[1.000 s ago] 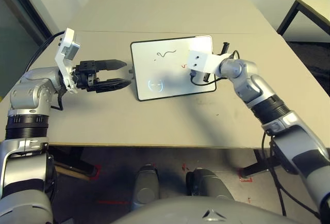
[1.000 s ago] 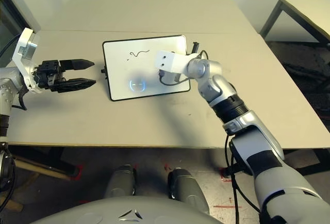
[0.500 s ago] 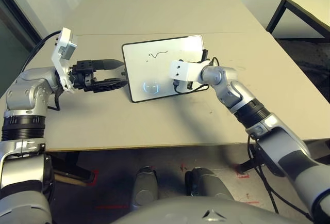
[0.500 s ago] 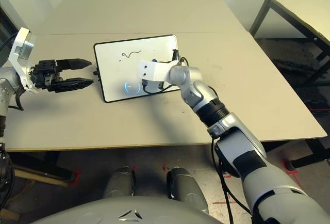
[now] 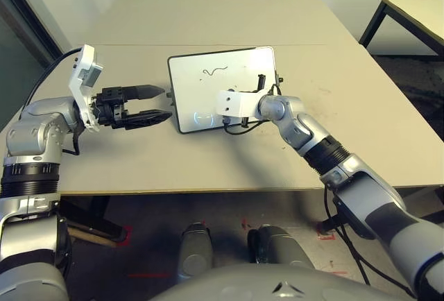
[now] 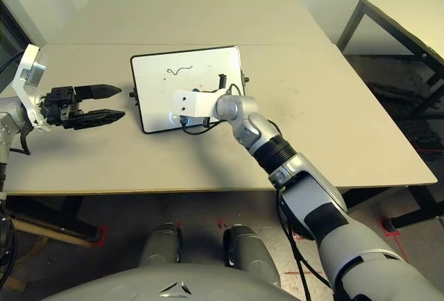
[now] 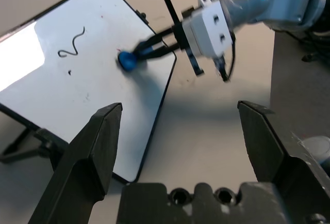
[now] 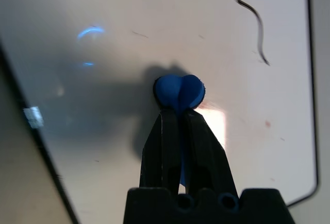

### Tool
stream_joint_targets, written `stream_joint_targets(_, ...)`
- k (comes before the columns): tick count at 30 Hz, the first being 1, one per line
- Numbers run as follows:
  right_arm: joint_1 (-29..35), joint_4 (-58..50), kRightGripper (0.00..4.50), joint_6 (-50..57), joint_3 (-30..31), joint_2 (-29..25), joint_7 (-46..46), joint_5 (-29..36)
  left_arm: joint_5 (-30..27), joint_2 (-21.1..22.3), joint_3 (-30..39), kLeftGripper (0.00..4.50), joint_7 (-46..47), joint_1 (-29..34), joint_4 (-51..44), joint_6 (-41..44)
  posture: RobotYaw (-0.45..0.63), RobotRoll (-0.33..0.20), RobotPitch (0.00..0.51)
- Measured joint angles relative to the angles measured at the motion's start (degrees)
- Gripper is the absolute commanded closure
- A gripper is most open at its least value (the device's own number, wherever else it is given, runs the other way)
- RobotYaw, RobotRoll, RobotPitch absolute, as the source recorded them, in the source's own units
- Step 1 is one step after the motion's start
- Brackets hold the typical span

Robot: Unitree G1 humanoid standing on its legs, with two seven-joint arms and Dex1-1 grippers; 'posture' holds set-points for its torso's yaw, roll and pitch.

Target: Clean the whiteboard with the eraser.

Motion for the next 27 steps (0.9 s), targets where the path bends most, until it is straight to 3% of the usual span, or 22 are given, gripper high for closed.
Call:
stream_joint_targets(6,-1.2,-0.5,4.49,0.3,-4.8,-3.7,-0.2,2.6,-1.5,0.2,4.2,0.00,2.3,7.1,-3.5,0.5,0.32,0.000,0.126)
stream_joint_targets(9,-2.5,-7.7,4.49,2.9,-9.9,-3.0,2.0,7.8,-2.7,0.3,6.1,0.00,3.5,10.1,-5.8,1.7,0.32,0.000,0.153)
stream_joint_targets(14,-10.4,-22.1,4.49,11.9,-14.7,-2.0,8.8,15.8,-4.8,1.6,7.5,0.00,4.5,11.6,-9.6,4.0,0.32,0.000,0.184)
stream_joint_targets(20,-11.0,-28.7,4.49,20.5,-12.6,-5.5,15.2,18.4,-5.4,2.1,7.8,0.00,4.9,10.3,-9.6,5.3,0.30,0.000,0.186)
stream_joint_targets(27,-10.0,-26.9,4.49,19.1,-6.5,-8.6,15.8,15.7,-5.4,2.1,7.7,0.00,4.9,8.7,-9.5,5.3,0.31,0.000,0.187)
